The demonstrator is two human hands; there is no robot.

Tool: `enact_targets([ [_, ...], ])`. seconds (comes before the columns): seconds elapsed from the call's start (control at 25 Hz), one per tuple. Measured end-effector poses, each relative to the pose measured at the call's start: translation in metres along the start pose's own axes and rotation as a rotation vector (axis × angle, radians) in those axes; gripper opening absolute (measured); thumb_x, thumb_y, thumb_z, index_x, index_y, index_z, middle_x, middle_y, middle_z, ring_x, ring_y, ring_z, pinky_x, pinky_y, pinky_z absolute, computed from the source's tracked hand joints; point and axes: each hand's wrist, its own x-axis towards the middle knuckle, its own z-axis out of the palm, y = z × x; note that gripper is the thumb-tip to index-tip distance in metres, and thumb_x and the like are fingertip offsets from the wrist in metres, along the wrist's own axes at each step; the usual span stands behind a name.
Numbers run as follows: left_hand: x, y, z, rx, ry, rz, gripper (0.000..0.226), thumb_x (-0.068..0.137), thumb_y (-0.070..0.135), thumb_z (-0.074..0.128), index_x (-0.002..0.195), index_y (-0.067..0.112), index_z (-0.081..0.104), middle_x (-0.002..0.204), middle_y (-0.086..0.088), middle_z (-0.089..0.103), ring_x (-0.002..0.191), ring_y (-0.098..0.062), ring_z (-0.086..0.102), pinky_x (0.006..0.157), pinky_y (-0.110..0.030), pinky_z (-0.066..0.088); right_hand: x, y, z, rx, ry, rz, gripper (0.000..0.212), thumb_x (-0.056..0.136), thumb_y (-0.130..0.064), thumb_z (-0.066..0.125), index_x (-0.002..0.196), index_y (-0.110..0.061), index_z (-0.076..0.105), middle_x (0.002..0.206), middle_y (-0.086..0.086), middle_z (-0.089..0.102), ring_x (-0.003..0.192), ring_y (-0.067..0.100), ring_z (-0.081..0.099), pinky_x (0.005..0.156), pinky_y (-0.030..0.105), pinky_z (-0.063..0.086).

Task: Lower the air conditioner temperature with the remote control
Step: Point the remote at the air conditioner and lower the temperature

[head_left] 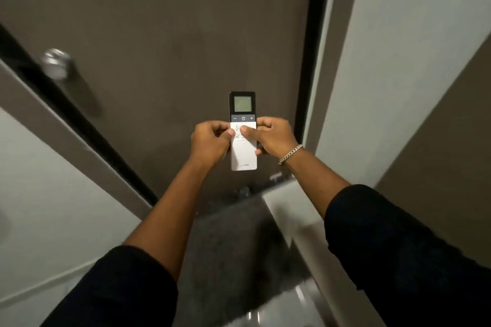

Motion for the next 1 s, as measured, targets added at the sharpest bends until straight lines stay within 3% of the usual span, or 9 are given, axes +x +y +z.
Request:
enact_targets([
  [0.12, 0.006, 0.081, -0.081, -0.062, 0.117, 0.146, 0.02, 0.089, 0.009, 0.06, 0.105, 0.0, 0.068, 0.104, -0.018, 0.072, 0.089, -0.027, 0.07, 0.07, -0.037, 0.059, 0.0, -0.113, 0.03, 0.054, -0.079, -0.199, 0.017, 0.076, -0.018, 0.078, 0.091, -0.012, 0.071, 0.085, 0.004, 0.074, 0.066, 0.009, 0.07, 0.043, 0.018, 0.05],
  [0.24, 0.003, 0.156, -0.143, -0.121, 0.178, 0.252, 0.014, 0.089, 0.006, 0.059, 0.1, 0.001, 0.067, 0.097, -0.017, 0.072, 0.08, -0.025, 0.071, 0.07, -0.041, 0.061, -0.01, -0.215, 0.049, 0.122, -0.145, -0.379, 0.015, 0.074, -0.008, 0.078, 0.08, -0.018, 0.069, 0.076, -0.003, 0.071, 0.057, 0.004, 0.069, 0.051, 0.021, 0.058],
  [0.36, -0.01, 0.224, -0.195, -0.125, 0.242, 0.371, 0.009, 0.088, 0.005, 0.06, 0.095, 0.004, 0.066, 0.091, -0.015, 0.07, 0.068, -0.019, 0.069, 0.06, -0.035, 0.061, -0.029, -0.302, 0.059, 0.175, -0.221, -0.53, 0.02, 0.072, -0.003, 0.078, 0.082, -0.017, 0.069, 0.083, 0.0, 0.073, 0.069, 0.012, 0.071, 0.069, 0.03, 0.061],
  [0.48, -0.026, 0.282, -0.23, -0.117, 0.297, 0.482, 0.004, 0.087, 0.005, 0.063, 0.087, 0.008, 0.065, 0.087, -0.013, 0.07, 0.067, -0.02, 0.07, 0.058, -0.032, 0.061, -0.045, -0.365, 0.059, 0.206, -0.258, -0.656, 0.023, 0.071, -0.005, 0.079, 0.088, -0.015, 0.07, 0.09, 0.004, 0.076, 0.076, 0.014, 0.073, 0.066, 0.028, 0.06],
  [0.68, -0.056, 0.346, -0.276, -0.062, 0.326, 0.663, 0.013, 0.084, 0.011, 0.067, 0.094, 0.002, 0.067, 0.089, -0.014, 0.073, 0.076, -0.023, 0.075, 0.058, -0.033, 0.061, -0.072, -0.436, 0.06, 0.262, -0.326, -0.816, 0.025, 0.073, -0.008, 0.077, 0.096, -0.014, 0.068, 0.094, 0.004, 0.076, 0.079, 0.016, 0.075, 0.067, 0.029, 0.061],
  [0.84, -0.07, 0.369, -0.294, -0.043, 0.329, 0.723, 0.012, 0.083, 0.014, 0.069, 0.09, 0.005, 0.065, 0.088, -0.013, 0.074, 0.077, -0.021, 0.076, 0.056, -0.031, 0.061, -0.088, -0.458, 0.064, 0.293, -0.337, -0.895, 0.02, 0.076, -0.009, 0.075, 0.094, -0.014, 0.067, 0.097, 0.008, 0.075, 0.086, 0.023, 0.073, 0.076, 0.036, 0.061],
  [1.0, -0.078, 0.375, -0.304, -0.083, 0.293, 0.749, 0.012, 0.082, 0.013, 0.07, 0.09, 0.004, 0.066, 0.09, -0.015, 0.074, 0.078, -0.022, 0.076, 0.061, -0.036, 0.062, -0.098, -0.466, 0.068, 0.315, -0.357, -0.936, 0.02, 0.076, -0.009, 0.074, 0.093, -0.014, 0.066, 0.095, 0.006, 0.075, 0.083, 0.021, 0.073, 0.075, 0.035, 0.061],
])
